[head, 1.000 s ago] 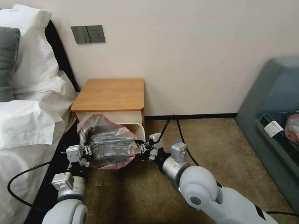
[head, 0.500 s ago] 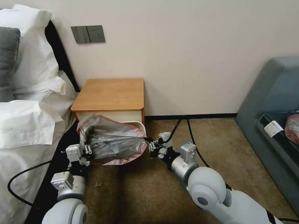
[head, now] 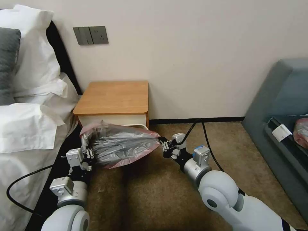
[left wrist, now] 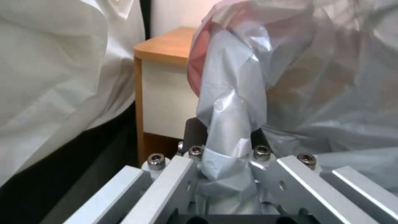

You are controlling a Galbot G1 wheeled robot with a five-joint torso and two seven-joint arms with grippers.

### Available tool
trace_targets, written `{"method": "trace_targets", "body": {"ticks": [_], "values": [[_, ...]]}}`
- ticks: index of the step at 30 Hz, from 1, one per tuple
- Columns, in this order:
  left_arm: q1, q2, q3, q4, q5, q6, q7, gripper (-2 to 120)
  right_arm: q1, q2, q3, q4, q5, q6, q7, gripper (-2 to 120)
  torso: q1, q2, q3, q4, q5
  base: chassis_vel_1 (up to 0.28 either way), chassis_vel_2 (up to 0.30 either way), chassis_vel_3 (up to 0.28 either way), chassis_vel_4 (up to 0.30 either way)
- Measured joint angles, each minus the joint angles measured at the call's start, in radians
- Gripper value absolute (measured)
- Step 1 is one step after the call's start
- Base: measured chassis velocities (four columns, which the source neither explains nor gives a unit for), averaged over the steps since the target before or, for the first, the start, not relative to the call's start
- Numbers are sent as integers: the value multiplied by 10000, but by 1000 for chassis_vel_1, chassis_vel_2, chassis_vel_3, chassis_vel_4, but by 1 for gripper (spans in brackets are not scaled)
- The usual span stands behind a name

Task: Pick up the garbage bag from the table and place it over the trash can.

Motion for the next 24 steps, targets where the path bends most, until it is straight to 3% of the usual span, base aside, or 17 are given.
{"method": "trace_targets", "body": {"ticks": [10,12,14,16,21,24], "values": [[-13,15,-77,-64,-255,155,-81,5,-313,-60,174,-111,-1115,237,-724,0,0,0,0,0,0,0,0,0,0],[-23,15,-95,-48,-247,174,-82,5,-543,-132,319,122,-1684,401,-1179,10,0,0,0,1,0,0,0,0,0],[-25,14,-101,-31,-243,176,-82,5,-630,-162,366,198,-1854,475,-1306,11,0,0,0,1,0,0,0,0,0],[-47,31,-150,83,-222,192,-82,5,-1236,-409,581,729,-2476,791,-1801,25,0,0,0,0,0,0,0,0,0],[-97,58,-175,187,-194,211,-81,5,-1920,-781,696,1400,-2697,1038,-2228,38,0,0,0,-2,-2,0,0,0,0],[-69,113,-41,250,58,210,23,5,-1710,-980,691,1409,-3191,1877,-2886,53,0,0,-1,-3,-2,0,0,0,0]]}}
